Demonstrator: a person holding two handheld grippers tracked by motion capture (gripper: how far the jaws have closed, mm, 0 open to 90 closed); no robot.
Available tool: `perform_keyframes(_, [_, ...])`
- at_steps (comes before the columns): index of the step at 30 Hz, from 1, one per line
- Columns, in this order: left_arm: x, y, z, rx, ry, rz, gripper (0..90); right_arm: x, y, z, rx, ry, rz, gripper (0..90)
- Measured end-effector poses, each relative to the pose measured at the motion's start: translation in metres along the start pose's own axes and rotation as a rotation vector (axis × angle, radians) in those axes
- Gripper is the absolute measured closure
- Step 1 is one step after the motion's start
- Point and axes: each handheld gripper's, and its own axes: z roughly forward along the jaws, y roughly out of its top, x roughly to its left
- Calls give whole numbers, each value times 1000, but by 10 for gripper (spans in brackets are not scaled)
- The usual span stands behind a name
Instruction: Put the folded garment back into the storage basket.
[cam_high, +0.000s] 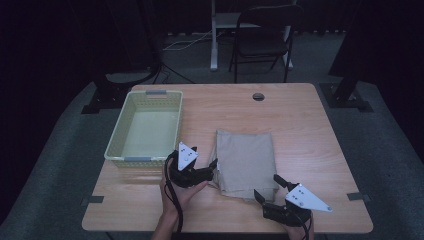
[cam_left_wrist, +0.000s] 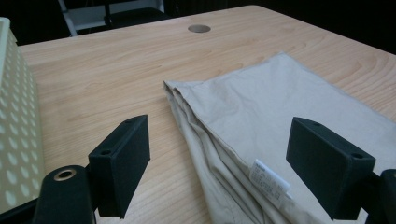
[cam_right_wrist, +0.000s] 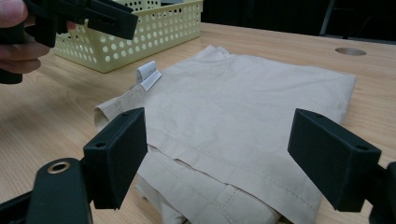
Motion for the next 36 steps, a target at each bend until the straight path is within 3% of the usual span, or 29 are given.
perform_keyframes(36, [2, 25, 24, 4, -15, -1, 228, 1, -1, -1, -14, -19, -3, 185])
